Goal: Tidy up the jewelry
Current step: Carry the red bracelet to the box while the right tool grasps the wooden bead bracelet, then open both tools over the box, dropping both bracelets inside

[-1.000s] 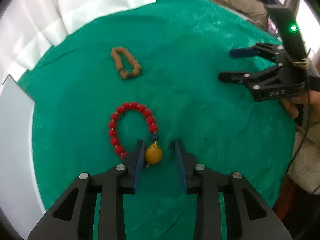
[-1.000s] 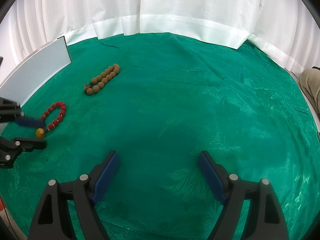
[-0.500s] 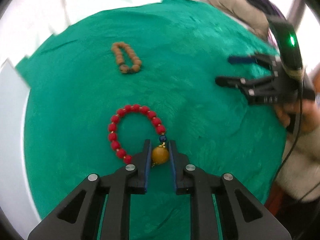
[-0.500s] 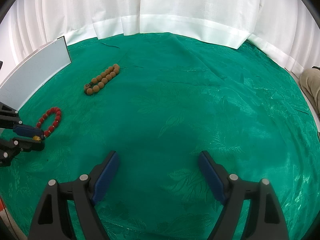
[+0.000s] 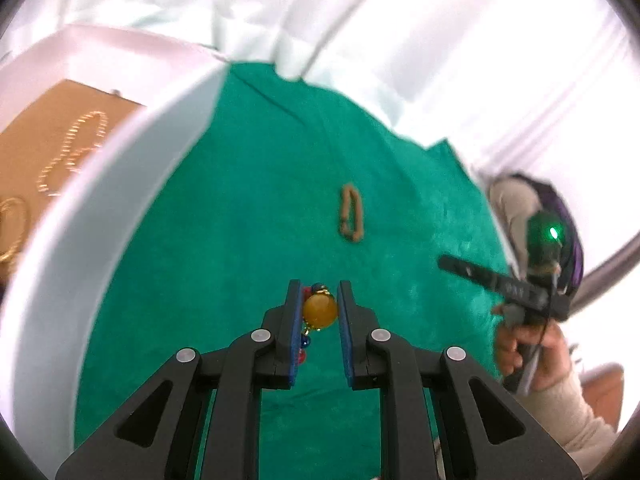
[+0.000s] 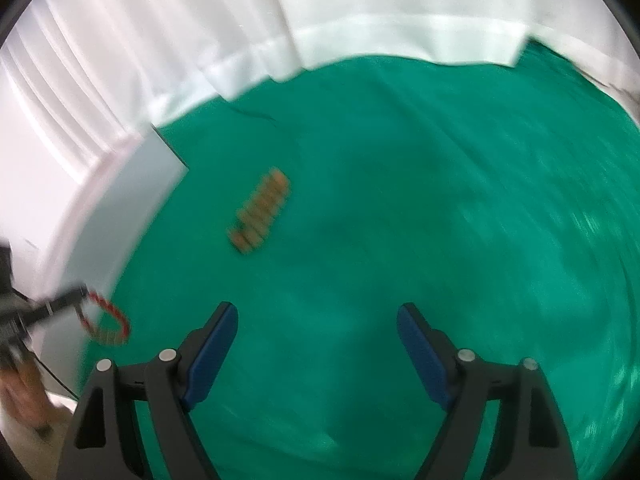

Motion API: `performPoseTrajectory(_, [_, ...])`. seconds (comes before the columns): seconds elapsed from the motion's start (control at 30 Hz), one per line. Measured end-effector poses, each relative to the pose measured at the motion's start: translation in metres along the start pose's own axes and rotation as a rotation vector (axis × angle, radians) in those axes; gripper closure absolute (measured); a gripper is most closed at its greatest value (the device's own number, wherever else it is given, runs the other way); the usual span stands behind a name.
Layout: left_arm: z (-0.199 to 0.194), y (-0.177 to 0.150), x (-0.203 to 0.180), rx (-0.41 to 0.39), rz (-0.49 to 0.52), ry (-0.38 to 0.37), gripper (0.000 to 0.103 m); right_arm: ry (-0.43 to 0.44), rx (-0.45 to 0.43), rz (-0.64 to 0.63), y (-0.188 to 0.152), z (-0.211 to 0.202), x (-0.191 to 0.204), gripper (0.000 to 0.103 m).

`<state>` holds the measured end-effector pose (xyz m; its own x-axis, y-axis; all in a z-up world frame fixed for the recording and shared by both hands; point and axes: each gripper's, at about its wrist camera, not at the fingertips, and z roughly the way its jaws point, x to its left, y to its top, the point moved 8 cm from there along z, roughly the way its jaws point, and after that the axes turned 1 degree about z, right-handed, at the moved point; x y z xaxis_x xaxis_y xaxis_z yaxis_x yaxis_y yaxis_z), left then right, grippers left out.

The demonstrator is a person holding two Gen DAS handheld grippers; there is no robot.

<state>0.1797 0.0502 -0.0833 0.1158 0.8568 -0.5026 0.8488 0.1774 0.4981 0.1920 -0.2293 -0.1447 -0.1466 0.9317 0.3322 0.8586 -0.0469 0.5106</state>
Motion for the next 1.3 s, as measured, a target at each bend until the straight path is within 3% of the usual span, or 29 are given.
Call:
performPoseTrajectory(0.07, [-0.012, 0.000, 0.003, -0.016, -0.022, 0.013, 0.088, 0.105, 0.049, -0.015, 0.025, 0.013, 0.026, 0.040])
performPoseTrajectory(0.1, [-0.018, -0.001, 0.005, -0.021, -0.036, 0.021, 0.088, 0.136, 0.081, -0.005, 0.033, 0.023, 0.034, 0.054])
performPoseTrajectory(0.13, [-0.021, 0.001, 0.006, -0.024, -0.041, 0.023, 0.088, 0.155, 0.122, 0.014, 0.041, 0.037, 0.042, 0.061])
performPoseTrajectory(0.3, [-0.037, -0.007, 0.018, -0.058, -0.091, 0.020, 0.088, 0.128, 0.235, -0.019, 0.050, 0.087, 0.070, 0.068])
performPoseTrajectory(0.5, [-0.042, -0.014, 0.034, -0.063, -0.133, 0.026, 0.088, -0.048, 0.322, -0.136, 0.030, 0.118, 0.081, 0.068])
performPoseTrajectory(0.6, [-0.048, -0.013, 0.039, -0.073, -0.174, 0.007, 0.088, -0.140, 0.316, -0.215, 0.027, 0.119, 0.081, 0.089])
performPoseTrajectory(0.77, [-0.099, -0.005, 0.033, -0.129, -0.243, -0.067, 0.088, -0.037, 0.208, -0.199, 0.042, 0.073, 0.097, 0.089])
performPoseTrajectory(0.83, [-0.126, 0.001, 0.034, -0.165, -0.253, -0.062, 0.088, 0.030, 0.152, -0.215, 0.056, 0.041, 0.119, 0.089])
performPoseTrajectory(0.93, [-0.173, 0.011, 0.045, -0.235, -0.260, -0.012, 0.088, 0.123, 0.081, -0.250, 0.076, 0.000, 0.158, 0.089])
performPoseTrajectory(1.03, [-0.217, 0.018, 0.070, -0.299, -0.268, 0.087, 0.088, 0.223, 0.005, -0.317, 0.092, -0.033, 0.216, 0.089])
performPoseTrajectory(1.1, [-0.233, 0.019, 0.093, -0.318, -0.282, 0.167, 0.088, 0.275, -0.013, -0.354, 0.109, -0.036, 0.250, 0.089])
performPoseTrajectory(1.3, [-0.240, 0.006, 0.172, -0.294, -0.345, 0.376, 0.088, 0.362, 0.029, -0.424, 0.097, -0.002, 0.333, 0.089])
